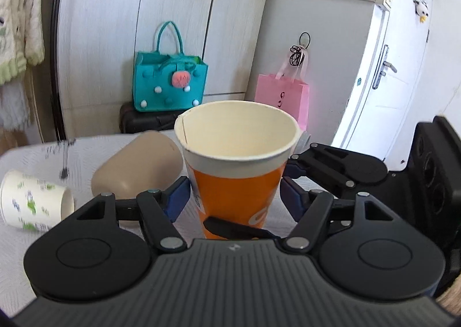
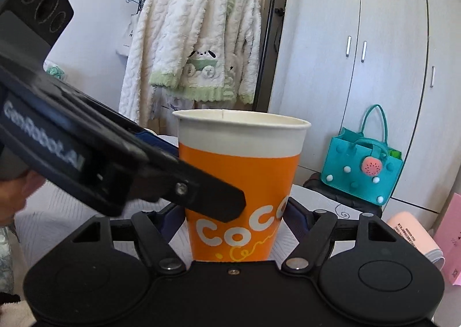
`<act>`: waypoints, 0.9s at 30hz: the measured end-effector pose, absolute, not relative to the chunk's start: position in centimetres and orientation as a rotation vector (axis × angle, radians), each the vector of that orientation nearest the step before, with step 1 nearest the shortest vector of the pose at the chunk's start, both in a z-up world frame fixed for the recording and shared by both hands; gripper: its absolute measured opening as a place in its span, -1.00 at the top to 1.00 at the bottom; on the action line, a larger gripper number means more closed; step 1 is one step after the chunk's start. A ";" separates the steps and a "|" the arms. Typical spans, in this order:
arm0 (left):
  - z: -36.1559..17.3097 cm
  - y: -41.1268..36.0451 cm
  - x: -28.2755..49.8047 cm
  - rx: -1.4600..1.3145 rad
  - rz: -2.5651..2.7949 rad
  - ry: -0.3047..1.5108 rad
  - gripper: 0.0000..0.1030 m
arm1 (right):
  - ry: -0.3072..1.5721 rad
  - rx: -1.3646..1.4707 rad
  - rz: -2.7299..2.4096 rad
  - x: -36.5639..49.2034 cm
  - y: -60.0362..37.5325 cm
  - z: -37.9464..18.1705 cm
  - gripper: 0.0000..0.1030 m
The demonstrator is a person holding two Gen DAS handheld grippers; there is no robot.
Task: Flip cup upright
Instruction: 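Rotate the held orange cup upright with the right gripper, rim up, then lower the upright orange cup onto the table and open the right gripper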
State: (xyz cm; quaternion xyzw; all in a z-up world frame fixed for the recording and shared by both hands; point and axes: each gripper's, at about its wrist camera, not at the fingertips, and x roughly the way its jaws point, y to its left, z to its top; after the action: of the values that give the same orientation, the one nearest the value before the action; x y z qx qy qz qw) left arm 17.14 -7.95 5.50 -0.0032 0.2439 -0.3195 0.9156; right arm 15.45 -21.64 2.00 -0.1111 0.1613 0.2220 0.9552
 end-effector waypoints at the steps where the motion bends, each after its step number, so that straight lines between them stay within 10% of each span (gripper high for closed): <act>1: 5.4 -8.0 17.2 0.002 -0.658 0.493 -0.32 | 0.326 -0.226 0.447 15.7 -21.7 2.0 -0.51; 27: 3.1 -7.4 18.2 -0.012 -0.600 0.548 -0.37 | 0.417 -0.172 0.354 16.5 -22.3 0.1 -0.67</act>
State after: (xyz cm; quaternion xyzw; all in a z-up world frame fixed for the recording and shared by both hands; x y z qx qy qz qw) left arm 18.16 -7.37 3.07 -0.0060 0.2666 -0.2920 0.9185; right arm 16.50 -22.25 0.13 -0.0847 0.2058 0.1744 0.9592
